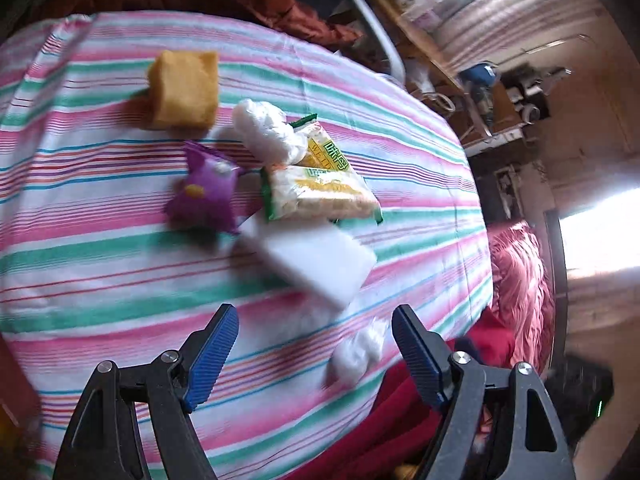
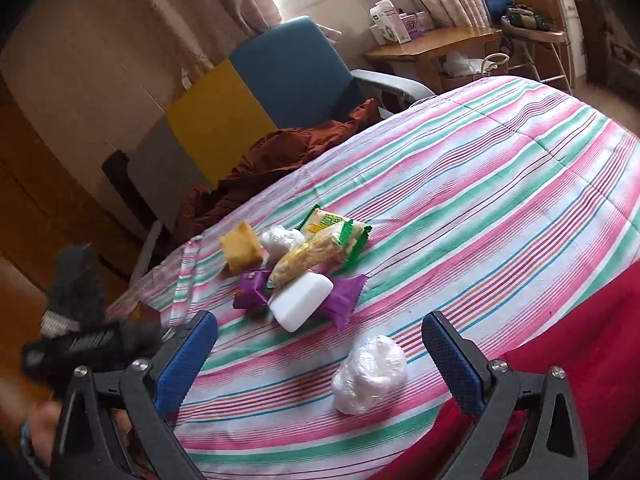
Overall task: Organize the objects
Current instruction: 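Move both grippers back over the pile of items on the sheet, then grasp the white rectangular block with the left gripper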
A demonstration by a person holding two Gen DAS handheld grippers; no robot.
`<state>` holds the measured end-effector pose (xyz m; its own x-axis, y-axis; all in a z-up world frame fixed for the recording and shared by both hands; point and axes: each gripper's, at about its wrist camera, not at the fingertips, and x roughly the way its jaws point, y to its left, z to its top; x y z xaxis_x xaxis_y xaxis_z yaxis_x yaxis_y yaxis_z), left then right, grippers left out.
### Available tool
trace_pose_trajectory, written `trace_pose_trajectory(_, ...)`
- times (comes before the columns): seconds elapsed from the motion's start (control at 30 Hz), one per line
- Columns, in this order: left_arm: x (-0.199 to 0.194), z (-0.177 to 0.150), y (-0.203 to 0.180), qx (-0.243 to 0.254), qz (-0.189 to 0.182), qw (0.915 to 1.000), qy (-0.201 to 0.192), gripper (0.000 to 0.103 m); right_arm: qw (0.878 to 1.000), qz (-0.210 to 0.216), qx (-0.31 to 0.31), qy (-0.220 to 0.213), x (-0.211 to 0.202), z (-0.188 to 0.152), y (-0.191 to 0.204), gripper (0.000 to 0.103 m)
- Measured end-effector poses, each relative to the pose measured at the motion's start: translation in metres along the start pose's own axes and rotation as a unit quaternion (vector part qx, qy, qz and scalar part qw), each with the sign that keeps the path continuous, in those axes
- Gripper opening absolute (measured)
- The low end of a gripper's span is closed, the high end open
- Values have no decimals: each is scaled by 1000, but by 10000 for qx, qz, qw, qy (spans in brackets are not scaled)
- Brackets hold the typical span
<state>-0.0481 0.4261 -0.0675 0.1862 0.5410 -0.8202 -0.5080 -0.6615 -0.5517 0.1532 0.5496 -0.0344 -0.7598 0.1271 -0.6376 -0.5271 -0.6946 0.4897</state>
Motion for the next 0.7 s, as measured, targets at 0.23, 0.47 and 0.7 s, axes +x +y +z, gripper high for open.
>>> trace_pose_trajectory(0.23,40,33,-21,-291,571,9978,174,82,9994,350,-12,-13,-2,-1,-3,103)
trace_pose_trajectory(0.47,69,34,-21,-86,995,9941,424,78,9988,475,-135,43,-1,-2,-1,103)
trace_pose_trajectory(0.7,46,-7,0,751,800,9933,352,54,9987,473,-152,69,-1,-3,-1,103)
